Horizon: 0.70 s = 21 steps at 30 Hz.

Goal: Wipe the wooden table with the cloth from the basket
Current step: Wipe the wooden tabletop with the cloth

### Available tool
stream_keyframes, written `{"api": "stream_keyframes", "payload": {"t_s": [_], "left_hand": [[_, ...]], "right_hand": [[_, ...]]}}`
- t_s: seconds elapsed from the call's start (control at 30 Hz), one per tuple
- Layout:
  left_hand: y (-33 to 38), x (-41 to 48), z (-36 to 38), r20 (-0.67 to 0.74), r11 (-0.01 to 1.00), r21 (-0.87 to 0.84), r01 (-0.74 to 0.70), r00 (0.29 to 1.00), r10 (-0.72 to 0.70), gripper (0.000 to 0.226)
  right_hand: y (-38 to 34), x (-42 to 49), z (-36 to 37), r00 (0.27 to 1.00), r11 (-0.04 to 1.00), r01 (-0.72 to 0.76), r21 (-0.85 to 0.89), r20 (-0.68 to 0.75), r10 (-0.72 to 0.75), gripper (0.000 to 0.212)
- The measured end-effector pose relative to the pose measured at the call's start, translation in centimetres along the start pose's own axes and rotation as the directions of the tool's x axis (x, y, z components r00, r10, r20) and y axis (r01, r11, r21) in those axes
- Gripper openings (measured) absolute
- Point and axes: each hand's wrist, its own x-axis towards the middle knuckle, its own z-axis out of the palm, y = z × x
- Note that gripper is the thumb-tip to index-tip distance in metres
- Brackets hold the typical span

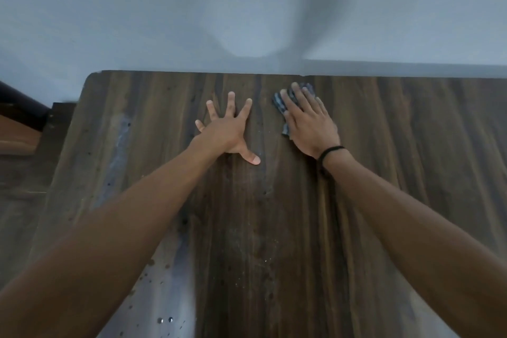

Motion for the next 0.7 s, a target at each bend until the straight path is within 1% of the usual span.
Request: {"api": "stream_keyframes", "payload": {"t_s": [0.03, 0.07, 0.13, 0.17, 0.2, 0.27, 0.3, 0.37, 0.4, 0.43, 0.5, 0.53, 0.63, 0.67, 0.7], "left_hand": [[0.0, -0.1, 0.0, -0.004, 1.0, 0.0, 0.005, 1.0, -0.005, 0.146], [-0.1, -0.2, -0.1, -0.007, 1.0, 0.004, 0.012, 1.0, -0.012, 0.146], [-0.1, -0.1, -0.2, 0.0, 1.0, 0.003, 0.008, 1.0, -0.008, 0.146], [0.0, -0.1, -0.1, -0.001, 1.0, 0.001, 0.003, 1.0, -0.003, 0.146], [0.0, -0.1, -0.2, -0.002, 1.0, -0.001, 0.0, 1.0, 0.0, 0.146], [0.2, -0.1, 0.0, -0.003, 1.0, -0.006, -0.009, 1.0, 0.009, 0.146], [0.0, -0.2, 0.0, -0.013, 1.0, -0.002, -0.005, 1.0, 0.005, 0.145], [-0.4, -0.2, -0.1, -0.014, 1.0, -0.001, 0.006, 1.0, -0.006, 0.145], [-0.4, -0.1, -0.2, -0.011, 1.0, -0.004, 0.002, 1.0, -0.002, 0.146], [-0.3, -0.1, -0.1, -0.01, 1.0, -0.005, -0.006, 1.0, 0.005, 0.146], [-0.2, -0.2, 0.0, -0.02, 1.0, -0.002, -0.016, 1.0, 0.016, 0.145], [-0.3, -0.3, 0.1, -0.029, 1.0, -0.001, -0.009, 1.0, 0.009, 0.145], [-0.3, -0.3, -0.1, -0.023, 1.0, -0.004, -0.006, 1.0, 0.006, 0.146], [-0.2, -0.3, 0.0, -0.02, 1.0, -0.006, -0.014, 1.0, 0.014, 0.146], [-0.1, -0.3, 0.1, -0.02, 1.0, -0.007, -0.021, 1.0, 0.021, 0.146]], "right_hand": [[0.6, 0.4, -0.1, 0.997, 0.997, 0.078, -0.004, 0.023, -0.077, 0.054], [1.1, 1.1, -0.5, 0.998, 0.999, 0.053, 0.001, 0.02, -0.053, 0.054], [1.3, 2.3, -1.1, 0.988, 0.987, -0.154, 0.054, -0.021, 0.155, 0.054], [0.6, 2.5, -1.0, 0.98, 0.979, -0.195, 0.059, -0.038, 0.197, 0.054], [-0.3, 2.2, -0.6, 0.988, 0.988, -0.148, 0.04, -0.037, 0.15, 0.054], [0.1, 1.9, -0.4, 1.0, 1.0, 0.011, 0.011, 0.007, -0.011, 0.053], [0.4, 2.5, -0.7, 1.0, 1.0, 0.026, 0.014, 0.007, -0.026, 0.053], [0.5, 3.7, -1.2, 0.991, 0.989, -0.13, 0.066, -0.019, 0.131, 0.054], [0.3, 4.1, -1.1, 0.982, 0.981, -0.183, 0.071, -0.025, 0.185, 0.054], [-0.1, 3.9, -0.9, 0.985, 0.984, -0.168, 0.055, -0.02, 0.169, 0.054], [0.1, 3.6, -0.9, 0.999, 0.999, -0.033, 0.033, 0.028, 0.033, 0.054], [0.4, 3.9, -1.0, 0.999, 0.999, -0.014, 0.039, 0.038, 0.012, 0.053], [-0.1, 4.4, -1.1, 0.988, 0.986, -0.157, 0.06, -0.002, 0.157, 0.054], [-0.6, 4.2, -0.8, 0.991, 0.99, -0.133, 0.047, -0.002, 0.133, 0.054], [-0.8, 4.0, -0.4, 0.998, 0.998, -0.059, 0.035, 0.018, 0.059, 0.054]]}}
